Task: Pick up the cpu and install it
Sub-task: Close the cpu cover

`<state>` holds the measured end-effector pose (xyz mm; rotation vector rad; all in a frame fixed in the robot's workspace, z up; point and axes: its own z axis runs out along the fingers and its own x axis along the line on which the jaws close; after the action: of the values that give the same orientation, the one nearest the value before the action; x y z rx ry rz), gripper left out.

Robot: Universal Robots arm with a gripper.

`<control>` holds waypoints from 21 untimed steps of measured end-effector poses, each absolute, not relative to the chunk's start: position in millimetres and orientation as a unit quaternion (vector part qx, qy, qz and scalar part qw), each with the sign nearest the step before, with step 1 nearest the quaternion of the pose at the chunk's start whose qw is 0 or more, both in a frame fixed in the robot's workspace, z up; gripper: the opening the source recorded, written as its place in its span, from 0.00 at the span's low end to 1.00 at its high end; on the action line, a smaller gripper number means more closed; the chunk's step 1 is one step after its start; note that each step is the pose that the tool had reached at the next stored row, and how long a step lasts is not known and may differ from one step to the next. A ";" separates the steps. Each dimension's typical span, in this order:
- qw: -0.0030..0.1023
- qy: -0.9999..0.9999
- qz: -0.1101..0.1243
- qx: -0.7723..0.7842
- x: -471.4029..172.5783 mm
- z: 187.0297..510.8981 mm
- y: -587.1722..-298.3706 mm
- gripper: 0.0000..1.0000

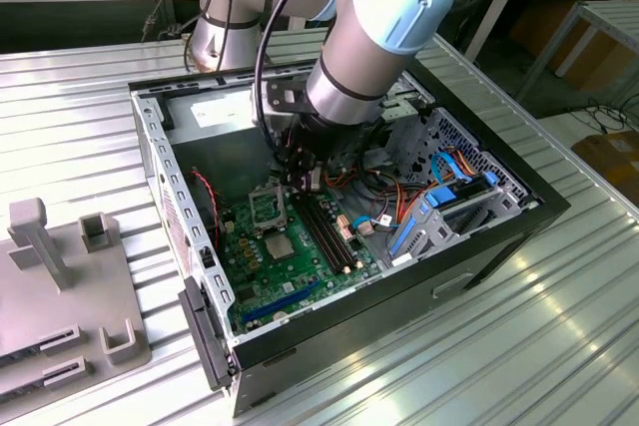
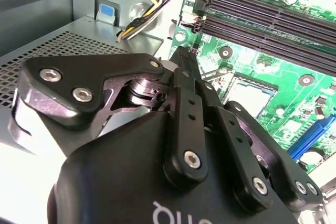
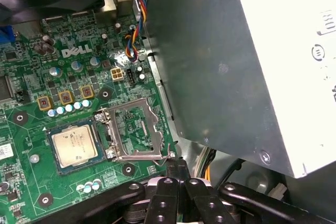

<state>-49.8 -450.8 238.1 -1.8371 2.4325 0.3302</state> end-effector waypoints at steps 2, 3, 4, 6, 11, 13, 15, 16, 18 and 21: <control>0.036 0.793 0.106 -0.599 -50.0 239.7 -450.8 0.11; 0.036 0.793 0.105 -0.599 -50.1 240.8 -450.8 0.11; 0.035 0.793 0.104 -0.599 -50.2 241.5 -450.8 0.11; 0.034 0.794 0.102 -0.599 -50.8 243.4 -450.8 0.11; 0.030 0.794 0.098 -0.599 -52.2 245.9 -450.8 0.11; 0.029 0.794 0.097 -0.599 -52.6 246.6 -450.8 0.11; 0.028 0.794 0.095 -0.599 -53.1 247.3 -450.8 0.11; 0.028 0.794 0.095 -0.599 -53.4 247.9 -450.8 0.11; 0.027 0.795 0.093 -0.599 -53.9 248.5 -450.8 0.11; 0.026 0.795 0.092 -0.599 -54.4 249.5 -450.8 0.11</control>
<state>-54.4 -450.8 249.5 -1.8531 2.4569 0.2835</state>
